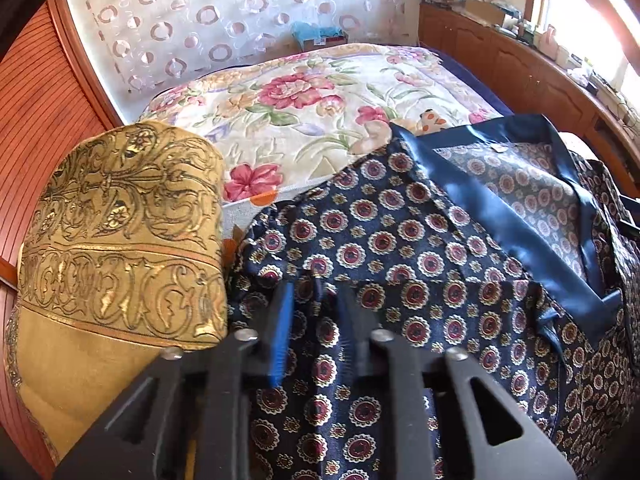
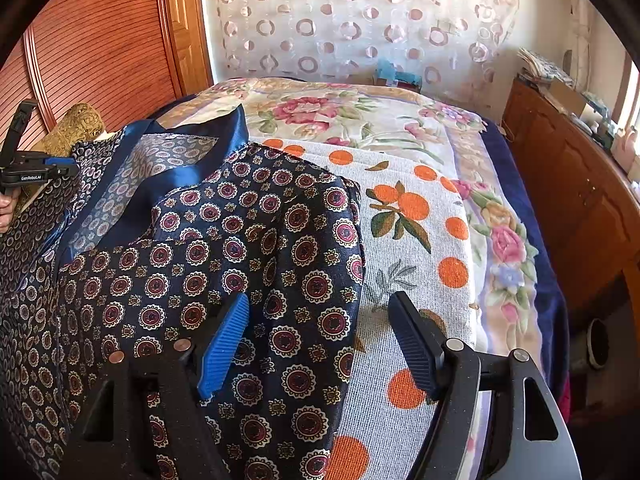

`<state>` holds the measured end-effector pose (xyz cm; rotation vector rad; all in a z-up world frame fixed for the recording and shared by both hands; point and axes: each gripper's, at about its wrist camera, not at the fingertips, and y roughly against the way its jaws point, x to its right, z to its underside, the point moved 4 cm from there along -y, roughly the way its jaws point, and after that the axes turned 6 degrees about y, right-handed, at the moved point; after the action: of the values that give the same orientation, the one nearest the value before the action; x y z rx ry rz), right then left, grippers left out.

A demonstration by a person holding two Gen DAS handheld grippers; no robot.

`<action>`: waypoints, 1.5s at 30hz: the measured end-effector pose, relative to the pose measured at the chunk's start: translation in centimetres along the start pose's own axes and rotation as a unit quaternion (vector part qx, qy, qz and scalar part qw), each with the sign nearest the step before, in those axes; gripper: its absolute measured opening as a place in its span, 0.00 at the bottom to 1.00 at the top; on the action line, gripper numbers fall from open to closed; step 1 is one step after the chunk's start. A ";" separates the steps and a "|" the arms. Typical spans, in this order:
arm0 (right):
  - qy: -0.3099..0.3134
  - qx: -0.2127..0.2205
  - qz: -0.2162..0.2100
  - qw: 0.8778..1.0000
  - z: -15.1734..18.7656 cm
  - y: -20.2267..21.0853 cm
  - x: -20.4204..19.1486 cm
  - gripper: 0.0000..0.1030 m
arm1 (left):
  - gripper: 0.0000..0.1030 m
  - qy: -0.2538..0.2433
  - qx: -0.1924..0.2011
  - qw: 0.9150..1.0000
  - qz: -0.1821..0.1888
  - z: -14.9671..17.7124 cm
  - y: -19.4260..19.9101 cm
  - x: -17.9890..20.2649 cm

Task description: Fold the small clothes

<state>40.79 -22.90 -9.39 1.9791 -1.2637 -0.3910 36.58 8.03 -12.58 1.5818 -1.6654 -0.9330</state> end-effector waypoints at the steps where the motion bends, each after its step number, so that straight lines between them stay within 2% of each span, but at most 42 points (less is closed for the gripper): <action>1: 0.000 0.000 0.000 1.000 0.0 0.0 0.0 0.73 | 0.12 -0.002 -0.001 1.000 0.003 0.1 0.1 0.1; 2: 0.000 0.000 0.000 1.000 0.0 0.0 0.0 0.73 | 0.07 -0.004 -0.002 1.000 0.003 0.1 0.1 0.2; 5: 0.000 0.000 0.000 1.000 0.0 0.0 0.0 0.73 | 0.03 -0.004 0.002 1.000 0.005 0.4 0.6 0.2; 15: 0.000 0.000 0.000 1.000 0.0 0.1 0.0 0.73 | 0.02 0.011 0.077 0.997 0.012 -0.4 7.1 -1.4; 24: -0.015 -0.019 -0.023 0.999 -1.5 -0.6 0.6 0.73 | 0.02 0.006 0.098 0.995 0.023 -0.9 9.3 -0.9; 27: -0.021 -0.028 -0.018 0.999 -2.4 -1.3 1.3 0.64 | 0.02 0.004 0.106 0.994 0.029 -0.8 10.0 -0.4; 29: -0.025 -0.028 -0.016 0.999 -3.0 -1.7 1.8 0.51 | 0.02 0.001 0.110 0.993 0.033 -0.6 10.6 0.0; 30: -0.026 -0.028 -0.015 0.999 -3.2 -1.8 1.9 0.31 | 0.02 0.000 0.112 0.993 0.035 -0.5 10.8 0.1; 31: -0.027 -0.029 -0.015 0.999 -3.4 -1.9 1.9 0.05 | 0.02 -0.001 0.116 0.993 0.039 -0.3 11.3 0.3; 33: -0.028 -0.031 -0.017 0.999 -3.7 -1.8 1.8 0.03 | 0.02 -0.002 0.123 0.991 0.044 0.1 12.1 0.6; 36: -0.021 -0.010 -0.010 1.000 -4.0 -0.2 0.6 0.03 | 0.02 -0.002 0.136 0.989 0.053 1.3 14.0 0.9; 45: 0.015 0.064 -0.010 0.998 -2.6 8.5 -4.7 0.02 | 0.02 0.003 0.170 0.983 0.076 8.1 19.6 1.2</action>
<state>34.62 -19.70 -2.15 2.0992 -1.2775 -0.2950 19.20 7.69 -0.38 1.6395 -1.9906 -0.5887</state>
